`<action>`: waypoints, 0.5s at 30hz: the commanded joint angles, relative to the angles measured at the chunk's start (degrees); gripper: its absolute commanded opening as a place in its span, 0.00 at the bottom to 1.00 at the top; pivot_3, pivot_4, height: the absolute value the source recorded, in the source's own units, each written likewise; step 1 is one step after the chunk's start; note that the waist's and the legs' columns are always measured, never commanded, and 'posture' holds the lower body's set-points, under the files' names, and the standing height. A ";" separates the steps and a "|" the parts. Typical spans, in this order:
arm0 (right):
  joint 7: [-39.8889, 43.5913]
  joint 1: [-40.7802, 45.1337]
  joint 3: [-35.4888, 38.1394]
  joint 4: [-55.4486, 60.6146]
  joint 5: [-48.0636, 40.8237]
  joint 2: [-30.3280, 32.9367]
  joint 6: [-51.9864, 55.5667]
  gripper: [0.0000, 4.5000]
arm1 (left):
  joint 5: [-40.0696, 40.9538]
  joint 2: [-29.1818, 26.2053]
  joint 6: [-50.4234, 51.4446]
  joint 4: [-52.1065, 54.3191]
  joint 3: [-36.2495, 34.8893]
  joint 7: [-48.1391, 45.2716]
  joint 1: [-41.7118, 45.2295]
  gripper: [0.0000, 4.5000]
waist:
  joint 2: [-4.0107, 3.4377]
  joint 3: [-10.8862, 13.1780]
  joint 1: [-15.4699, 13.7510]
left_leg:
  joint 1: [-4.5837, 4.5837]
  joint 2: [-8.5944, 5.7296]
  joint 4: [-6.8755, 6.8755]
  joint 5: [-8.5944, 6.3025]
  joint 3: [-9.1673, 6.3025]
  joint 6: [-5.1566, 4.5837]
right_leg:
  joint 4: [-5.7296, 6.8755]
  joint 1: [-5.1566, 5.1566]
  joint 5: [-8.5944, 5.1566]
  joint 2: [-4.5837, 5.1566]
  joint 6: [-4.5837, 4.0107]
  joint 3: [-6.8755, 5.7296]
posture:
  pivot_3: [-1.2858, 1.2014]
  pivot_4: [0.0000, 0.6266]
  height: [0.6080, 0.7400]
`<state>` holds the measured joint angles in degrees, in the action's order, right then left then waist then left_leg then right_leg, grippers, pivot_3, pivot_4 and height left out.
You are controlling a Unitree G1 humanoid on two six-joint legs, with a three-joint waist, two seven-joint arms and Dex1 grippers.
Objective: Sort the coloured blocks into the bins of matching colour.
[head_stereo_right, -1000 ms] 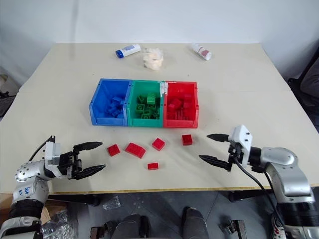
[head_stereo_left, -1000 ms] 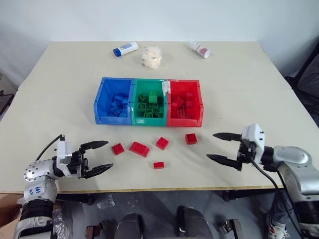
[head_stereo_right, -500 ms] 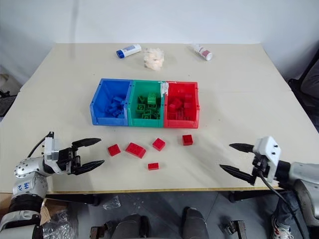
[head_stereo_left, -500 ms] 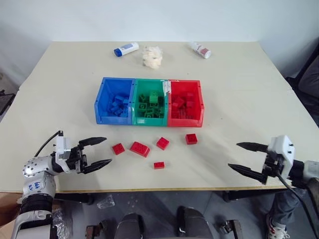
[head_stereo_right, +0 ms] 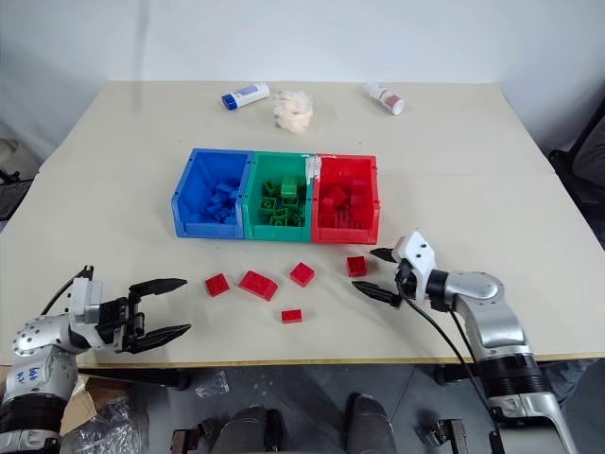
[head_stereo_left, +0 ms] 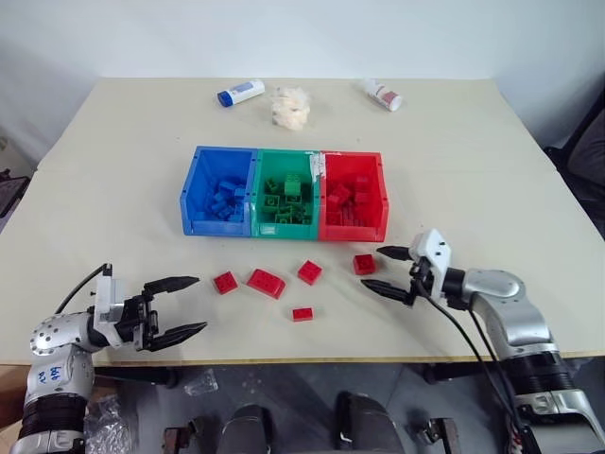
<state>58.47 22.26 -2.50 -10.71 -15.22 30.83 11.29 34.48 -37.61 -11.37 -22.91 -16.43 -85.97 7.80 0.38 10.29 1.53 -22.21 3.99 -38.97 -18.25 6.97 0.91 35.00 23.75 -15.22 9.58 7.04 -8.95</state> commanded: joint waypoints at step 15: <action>-4.50 1.54 2.73 11.70 -4.09 -2.16 2.65 0.46 | 0.71 0.04 0.14 4.04 -1.73 -0.32 -1.60 1.00 | -0.02 0.01 0.14 | -0.02 0.00 0.01 -0.01 0.02 0.01 | 0.00 0.03 0.00 0.00 0.00 0.02 | 0.52 0.24 1.00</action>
<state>55.95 20.59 -2.95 -2.21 -17.32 28.62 13.54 34.50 -37.83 -11.27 -20.52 -17.96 -85.90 5.96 0.36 10.30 1.68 -22.22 3.99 -38.96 -18.26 6.99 0.91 35.01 23.77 -15.22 9.59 7.04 -8.93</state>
